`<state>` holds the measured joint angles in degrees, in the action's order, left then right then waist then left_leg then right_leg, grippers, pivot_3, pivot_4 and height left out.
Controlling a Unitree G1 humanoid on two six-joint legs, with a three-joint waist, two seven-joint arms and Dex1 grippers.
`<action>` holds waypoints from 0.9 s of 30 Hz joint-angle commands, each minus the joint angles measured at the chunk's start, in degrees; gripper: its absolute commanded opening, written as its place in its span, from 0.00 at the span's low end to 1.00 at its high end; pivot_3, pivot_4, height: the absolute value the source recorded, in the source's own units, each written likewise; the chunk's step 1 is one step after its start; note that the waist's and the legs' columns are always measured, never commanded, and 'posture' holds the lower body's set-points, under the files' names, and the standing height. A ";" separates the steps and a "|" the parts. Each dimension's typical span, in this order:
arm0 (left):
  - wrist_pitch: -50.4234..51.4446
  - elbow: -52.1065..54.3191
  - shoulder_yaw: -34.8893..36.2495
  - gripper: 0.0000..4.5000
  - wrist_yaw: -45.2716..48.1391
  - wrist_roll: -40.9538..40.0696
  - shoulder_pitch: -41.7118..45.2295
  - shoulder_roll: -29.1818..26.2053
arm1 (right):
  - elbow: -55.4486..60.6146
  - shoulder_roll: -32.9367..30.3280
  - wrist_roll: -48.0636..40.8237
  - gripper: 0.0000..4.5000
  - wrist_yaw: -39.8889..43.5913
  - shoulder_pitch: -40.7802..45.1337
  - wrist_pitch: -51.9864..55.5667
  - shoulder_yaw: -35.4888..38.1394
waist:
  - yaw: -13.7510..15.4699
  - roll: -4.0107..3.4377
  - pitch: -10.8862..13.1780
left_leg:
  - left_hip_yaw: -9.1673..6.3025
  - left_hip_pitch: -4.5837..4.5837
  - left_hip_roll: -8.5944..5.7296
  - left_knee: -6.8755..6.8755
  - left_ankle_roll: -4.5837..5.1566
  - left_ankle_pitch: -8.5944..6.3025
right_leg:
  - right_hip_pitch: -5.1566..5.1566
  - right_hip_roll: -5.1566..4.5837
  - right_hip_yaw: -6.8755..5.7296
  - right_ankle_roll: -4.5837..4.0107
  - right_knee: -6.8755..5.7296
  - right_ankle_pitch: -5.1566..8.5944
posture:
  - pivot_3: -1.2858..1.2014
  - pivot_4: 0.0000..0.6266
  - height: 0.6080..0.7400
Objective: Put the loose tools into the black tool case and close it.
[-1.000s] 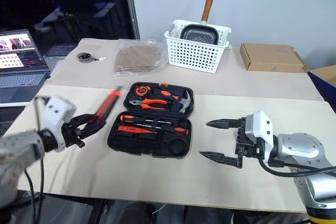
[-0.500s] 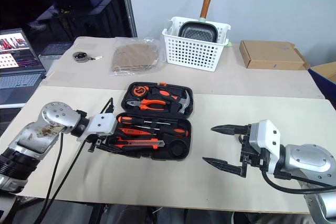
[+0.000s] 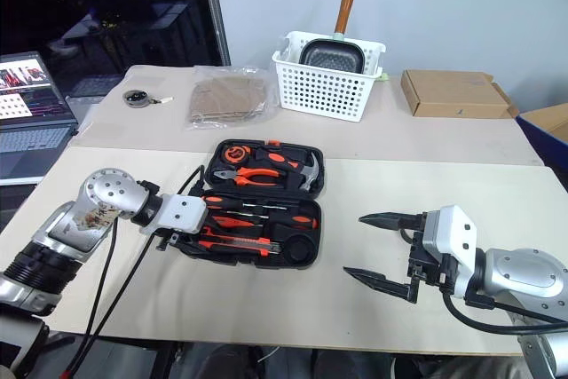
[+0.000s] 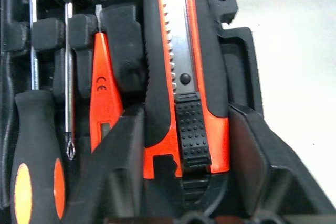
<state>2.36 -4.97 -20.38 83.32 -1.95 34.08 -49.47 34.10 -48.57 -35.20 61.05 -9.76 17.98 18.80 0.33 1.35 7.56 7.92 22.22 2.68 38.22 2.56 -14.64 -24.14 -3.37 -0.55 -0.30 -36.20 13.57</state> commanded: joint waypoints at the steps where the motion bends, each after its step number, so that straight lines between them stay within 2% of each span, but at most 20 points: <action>1: 3.03 0.73 2.12 0.92 1.28 -2.60 -1.11 -0.48 | 1.26 -0.63 -1.42 1.00 -0.05 0.58 0.04 1.66 | -0.34 0.00 -0.01 | 0.01 0.00 0.00 0.00 0.00 0.00 | 0.00 0.01 0.01 0.00 0.00 0.00 | 0.52 0.24 1.00; 2: 7.60 3.15 4.45 0.99 1.45 -6.56 -1.11 -0.27 | 1.13 -0.64 -1.38 1.00 0.04 0.64 -0.02 1.60 | -0.47 0.00 0.00 | 0.01 0.00 0.01 0.00 0.00 0.00 | -0.01 0.01 0.02 0.00 0.00 0.00 | 0.52 0.24 1.00; 6: 26.48 11.21 13.90 0.99 -1.28 -20.14 -1.60 -0.84 | 0.47 -0.50 -0.99 1.00 0.17 1.17 -0.39 1.09 | -0.50 0.03 0.02 | -0.01 0.14 0.04 0.07 0.00 0.00 | -0.09 -0.01 -0.03 0.03 0.00 0.02 | 0.52 0.24 1.00; 9: 33.26 15.26 19.13 0.83 -8.17 -24.15 -4.93 1.03 | -0.03 -0.23 -0.59 1.00 0.07 1.83 -0.60 0.42 | -0.40 0.03 0.02 | -0.05 0.11 0.04 0.14 0.00 0.00 | -0.02 -0.04 -0.05 0.06 -0.02 0.03 | 0.52 0.24 1.00; 11: 35.46 20.26 21.49 0.68 -13.92 -25.49 -10.62 3.58 | -0.28 -0.12 -0.38 1.00 -0.06 2.37 -0.62 -0.10 | -0.53 -0.03 -0.02 | -0.03 0.01 0.03 0.13 0.00 0.00 | 0.04 -0.05 0.00 0.07 -0.03 0.03 | 0.52 0.24 1.00; 16: 31.55 25.77 19.65 0.31 -26.47 -19.73 -20.21 10.25 | -1.18 -0.24 -0.28 1.00 0.15 3.52 -0.60 -0.52 | -0.30 0.00 0.00 | -0.05 -0.05 0.03 0.12 -0.05 0.03 | 0.09 -0.06 0.01 0.05 -0.10 0.01 | 0.52 0.24 1.00; 20: 27.63 22.74 14.57 0.02 -31.21 -14.02 -23.90 13.16 | -1.74 -0.28 0.00 1.00 0.07 4.49 -0.67 -1.32 | 0.37 0.00 0.00 | -0.07 -0.13 0.03 0.12 -0.16 0.11 | 0.13 -0.05 -0.01 -0.07 -0.13 -0.09 | 0.52 0.24 1.00; 27: 19.91 16.28 12.77 0.02 -29.51 -8.34 -31.06 6.89 | -1.37 -0.90 -0.24 1.00 0.28 4.15 -0.38 -0.45 | 0.01 -0.20 -0.28 | -0.07 -0.27 0.06 0.03 -0.15 0.09 | 0.19 -0.05 0.06 -0.14 -0.11 -0.11 | 0.52 0.24 1.00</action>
<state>22.80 15.75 -5.66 52.60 -13.63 6.01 -40.75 31.87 -48.82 -35.00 61.21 -5.59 17.97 16.57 0.34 1.15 7.28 7.87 21.90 2.75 38.20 2.41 -14.55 -23.94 -3.43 -0.48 -0.45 -36.28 13.46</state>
